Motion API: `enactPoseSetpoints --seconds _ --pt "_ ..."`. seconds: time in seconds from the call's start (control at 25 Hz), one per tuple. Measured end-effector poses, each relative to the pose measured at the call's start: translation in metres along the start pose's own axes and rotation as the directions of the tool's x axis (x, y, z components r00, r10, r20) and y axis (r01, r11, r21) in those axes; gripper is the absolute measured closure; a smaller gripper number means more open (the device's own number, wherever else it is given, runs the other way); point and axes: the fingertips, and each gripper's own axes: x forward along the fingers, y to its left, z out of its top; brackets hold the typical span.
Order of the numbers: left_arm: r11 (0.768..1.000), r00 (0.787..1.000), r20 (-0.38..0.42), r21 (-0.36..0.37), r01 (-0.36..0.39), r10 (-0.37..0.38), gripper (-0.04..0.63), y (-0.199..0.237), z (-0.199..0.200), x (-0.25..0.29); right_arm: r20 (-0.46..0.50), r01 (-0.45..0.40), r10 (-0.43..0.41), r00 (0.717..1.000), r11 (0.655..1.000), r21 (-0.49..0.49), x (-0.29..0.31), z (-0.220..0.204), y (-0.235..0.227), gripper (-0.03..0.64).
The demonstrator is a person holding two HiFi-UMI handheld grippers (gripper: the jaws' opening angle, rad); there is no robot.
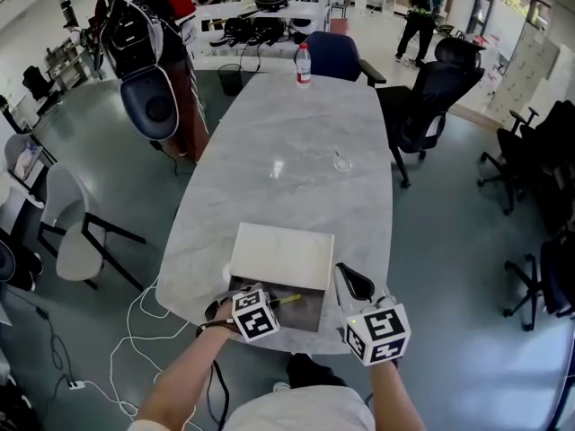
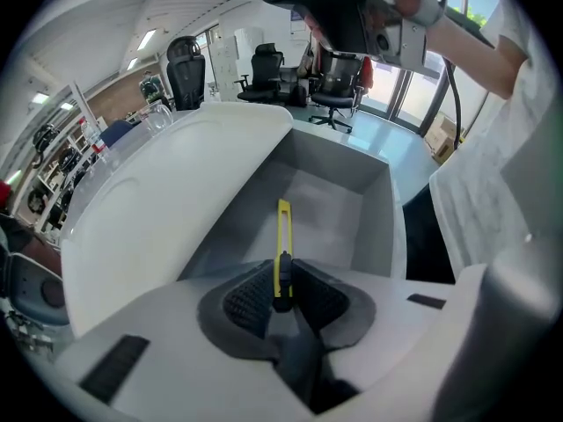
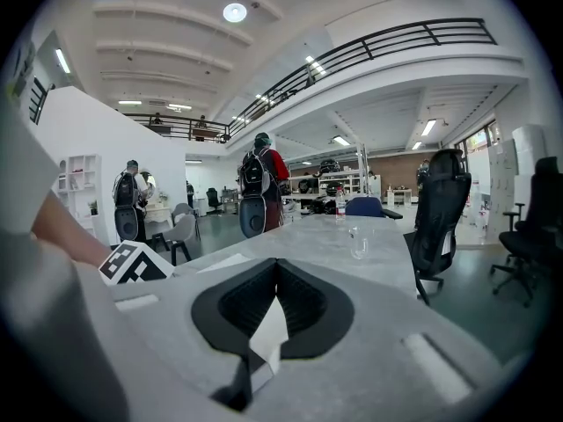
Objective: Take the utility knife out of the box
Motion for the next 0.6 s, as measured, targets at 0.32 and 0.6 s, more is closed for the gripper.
enactPoseSetpoints --seconds 0.32,0.6 --pt "1.000 1.000 0.012 -0.019 -0.001 0.001 0.535 0.000 0.004 -0.008 0.002 0.007 -0.007 1.000 1.000 0.008 -0.008 0.001 -0.001 0.612" --pt "1.000 1.000 0.024 -0.004 -0.003 0.003 0.535 -0.002 0.006 -0.012 0.001 0.004 -0.004 1.000 1.000 0.011 -0.007 0.000 0.003 0.612"
